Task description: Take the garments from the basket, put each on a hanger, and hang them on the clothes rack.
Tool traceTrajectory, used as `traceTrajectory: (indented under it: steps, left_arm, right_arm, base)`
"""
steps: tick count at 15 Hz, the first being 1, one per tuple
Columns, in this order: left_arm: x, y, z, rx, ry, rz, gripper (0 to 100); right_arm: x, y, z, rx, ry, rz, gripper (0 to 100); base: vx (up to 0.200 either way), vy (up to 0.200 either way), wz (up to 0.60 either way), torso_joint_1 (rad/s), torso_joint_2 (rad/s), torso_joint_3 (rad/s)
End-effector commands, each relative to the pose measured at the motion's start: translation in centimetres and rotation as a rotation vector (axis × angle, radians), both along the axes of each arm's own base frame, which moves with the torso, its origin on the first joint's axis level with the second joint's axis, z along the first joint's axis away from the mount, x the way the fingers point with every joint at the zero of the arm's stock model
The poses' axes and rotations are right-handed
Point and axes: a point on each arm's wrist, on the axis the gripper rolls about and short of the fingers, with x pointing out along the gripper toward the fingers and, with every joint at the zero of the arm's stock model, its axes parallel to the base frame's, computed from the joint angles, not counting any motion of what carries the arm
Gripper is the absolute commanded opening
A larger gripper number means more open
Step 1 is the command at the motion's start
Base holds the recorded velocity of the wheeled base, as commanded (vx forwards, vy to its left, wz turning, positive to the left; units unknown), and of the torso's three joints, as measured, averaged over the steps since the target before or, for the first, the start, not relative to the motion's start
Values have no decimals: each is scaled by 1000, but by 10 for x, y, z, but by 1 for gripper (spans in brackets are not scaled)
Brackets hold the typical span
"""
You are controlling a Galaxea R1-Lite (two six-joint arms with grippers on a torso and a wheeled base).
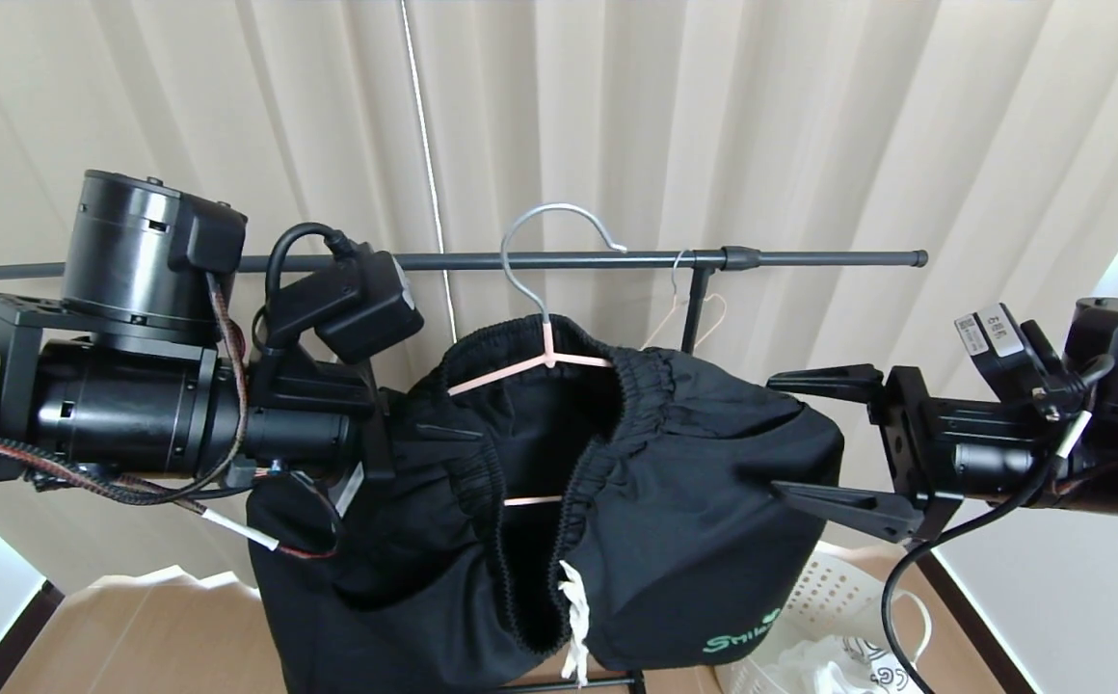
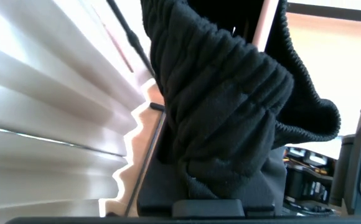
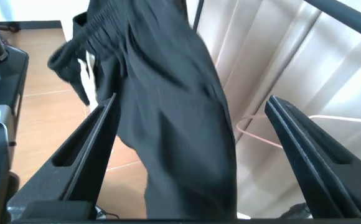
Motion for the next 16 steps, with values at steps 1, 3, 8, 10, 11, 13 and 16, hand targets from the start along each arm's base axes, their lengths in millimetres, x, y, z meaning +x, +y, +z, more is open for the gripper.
traceTrajectory:
  steps: [1,3,8,10,11,13,16]
  left_arm:
    - [-1,4,5,-8,-25,20,0]
    - [0,5,9,-30,-39,36,0]
    - [-4,7,15,-61,-37,60,0]
    - [-7,8,17,-64,-44,59,0]
    - [-9,9,19,-69,-52,59,0]
    - [-13,11,22,-76,-63,57,0]
    - [-20,14,24,-83,-64,59,0]
  right_arm:
    - [10,-5,-15,-5,29,-23,100]
    - [16,-7,-22,-7,38,-32,100]
    - [29,-11,-42,-40,37,-39,100]
    - [32,-13,-46,-44,45,-47,100]
    - [34,-14,-49,-46,41,-51,100]
    - [37,-14,-51,-45,35,-53,100]
    - [40,-19,-50,-44,32,-68,0]
  base:
    - [0,0,0,0,0,0]
    - [0,0,0,0,0,0]
    - [0,0,0,0,0,0]
    - [0,0,0,0,0,0]
    - [0,0,0,0,0,0]
    - [0,0,0,0,0,0]
    - [0,0,0,0,0,0]
